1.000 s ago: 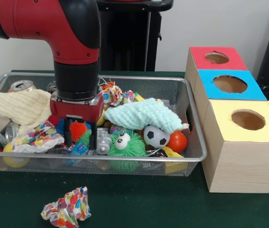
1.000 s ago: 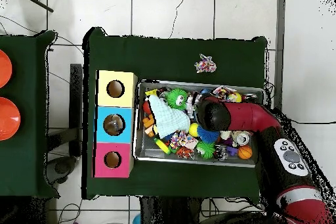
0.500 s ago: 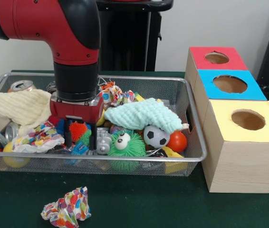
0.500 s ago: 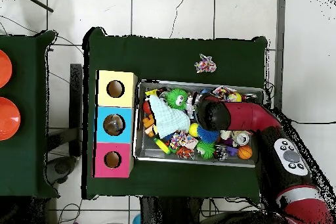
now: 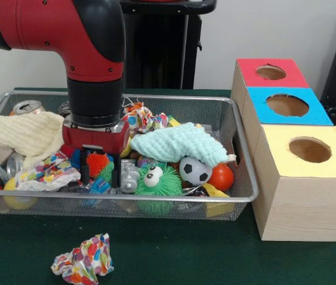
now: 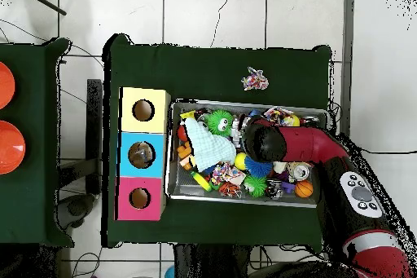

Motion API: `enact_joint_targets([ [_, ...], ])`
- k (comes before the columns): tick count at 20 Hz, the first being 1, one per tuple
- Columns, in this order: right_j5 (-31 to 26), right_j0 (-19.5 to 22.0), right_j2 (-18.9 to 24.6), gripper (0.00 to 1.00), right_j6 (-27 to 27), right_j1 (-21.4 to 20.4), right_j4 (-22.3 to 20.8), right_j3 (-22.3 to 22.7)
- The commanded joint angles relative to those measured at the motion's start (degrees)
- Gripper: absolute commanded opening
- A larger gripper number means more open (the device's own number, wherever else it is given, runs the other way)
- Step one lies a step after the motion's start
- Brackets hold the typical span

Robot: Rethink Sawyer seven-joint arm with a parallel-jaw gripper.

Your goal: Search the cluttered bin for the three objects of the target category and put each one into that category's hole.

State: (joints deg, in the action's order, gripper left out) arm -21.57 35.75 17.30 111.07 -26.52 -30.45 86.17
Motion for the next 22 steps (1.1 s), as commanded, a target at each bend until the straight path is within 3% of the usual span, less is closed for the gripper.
enact_joint_targets([
  [1, 3.3, 0.0, 1.2, 0.0, -2.3, 4.1, -4.3, -2.4],
  [20, 3.9, -0.4, 0.8, 0.0, -2.5, 4.1, -4.1, -2.4],
  [21, 3.8, -0.2, 0.9, 1.0, -2.5, 4.1, -4.0, -2.3],
  [22, 3.8, -0.1, 1.0, 1.0, -2.6, 4.1, -3.9, -2.3],
])
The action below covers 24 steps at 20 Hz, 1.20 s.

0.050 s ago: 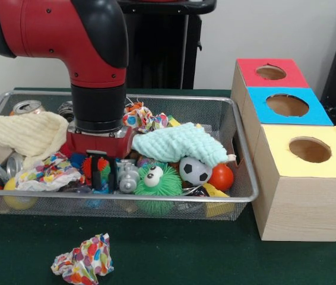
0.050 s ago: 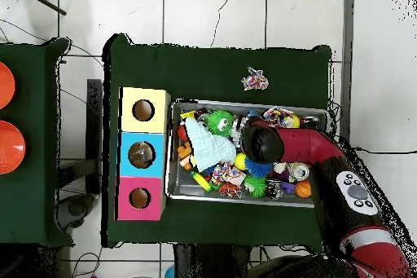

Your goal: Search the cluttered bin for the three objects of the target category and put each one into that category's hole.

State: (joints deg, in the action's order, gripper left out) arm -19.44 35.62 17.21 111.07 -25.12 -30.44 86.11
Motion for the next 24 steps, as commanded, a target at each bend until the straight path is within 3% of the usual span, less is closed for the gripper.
enact_joint_targets([
  [1, 1.6, 0.1, 1.1, 1.0, -2.6, 2.7, -3.9, -2.2],
  [16, 1.7, 1.2, 2.5, 1.0, -3.9, 2.9, -3.9, -1.7],
  [24, -2.5, 2.6, 4.5, 1.0, -6.1, -0.2, -2.1, -0.3],
])
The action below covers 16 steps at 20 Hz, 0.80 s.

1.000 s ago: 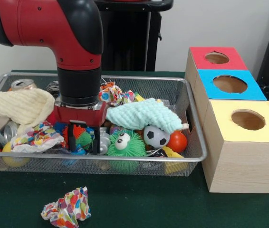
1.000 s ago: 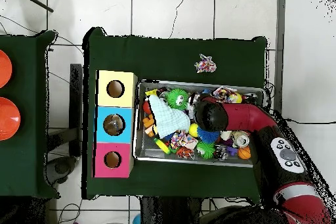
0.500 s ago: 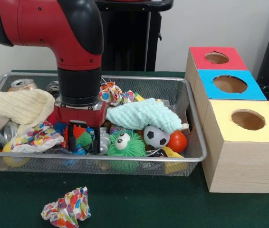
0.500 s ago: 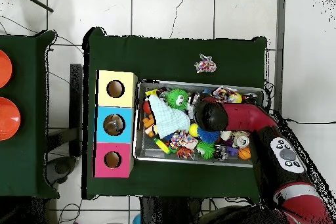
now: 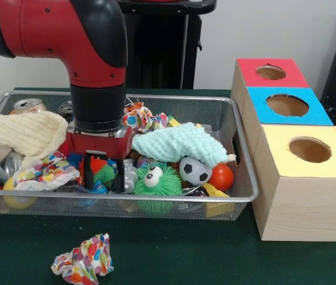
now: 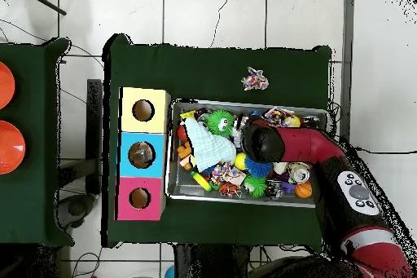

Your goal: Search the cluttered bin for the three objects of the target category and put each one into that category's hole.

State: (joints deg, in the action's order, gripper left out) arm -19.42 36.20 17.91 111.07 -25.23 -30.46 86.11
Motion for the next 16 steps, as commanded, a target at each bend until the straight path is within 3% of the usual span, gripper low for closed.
enact_joint_targets([
  [1, -3.1, 2.0, 4.0, 1.0, -6.2, -0.6, -1.8, -0.2],
  [6, -5.5, 2.3, 4.8, 1.0, -6.7, -2.7, -0.7, 0.4],
  [16, -4.2, 2.2, 4.5, 1.0, -6.1, -1.5, -1.7, -0.3],
])
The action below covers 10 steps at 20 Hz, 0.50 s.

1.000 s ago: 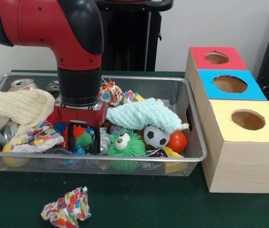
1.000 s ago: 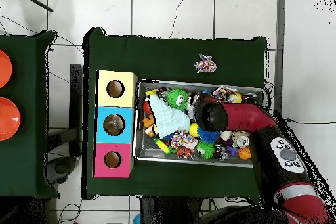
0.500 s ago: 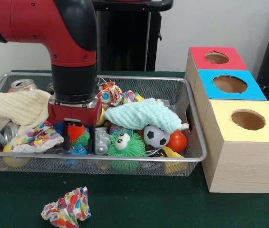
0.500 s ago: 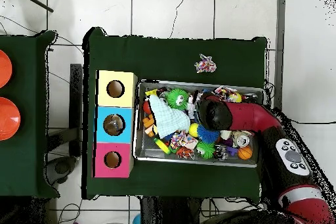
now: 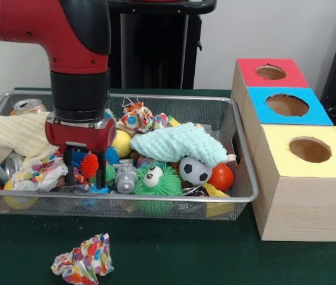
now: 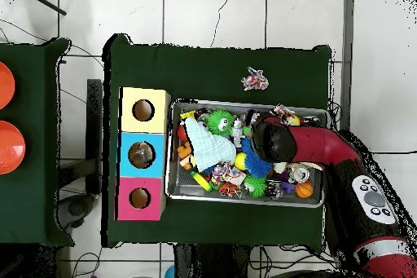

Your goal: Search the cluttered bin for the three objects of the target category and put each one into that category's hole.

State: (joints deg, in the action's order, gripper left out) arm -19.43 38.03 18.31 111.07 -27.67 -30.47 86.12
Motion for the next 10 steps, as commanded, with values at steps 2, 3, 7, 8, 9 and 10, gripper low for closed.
enact_joint_targets([
  [2, -3.9, 0.3, 3.9, 1.0, -5.9, 1.4, -1.8, -0.6],
  [3, -3.8, 0.2, 3.9, 1.0, -5.9, 1.5, -1.9, -0.7],
  [7, -3.3, -0.1, 3.6, 1.0, -5.3, 2.0, -2.1, -0.9],
  [8, -3.2, 0.0, 3.6, 1.0, -5.3, 2.1, -2.1, -0.9],
  [9, -3.1, -0.1, 3.5, 1.0, -5.2, 2.2, -2.1, -1.0],
  [10, -2.9, -0.2, 3.3, 1.0, -5.0, 2.3, -2.2, -1.1],
])
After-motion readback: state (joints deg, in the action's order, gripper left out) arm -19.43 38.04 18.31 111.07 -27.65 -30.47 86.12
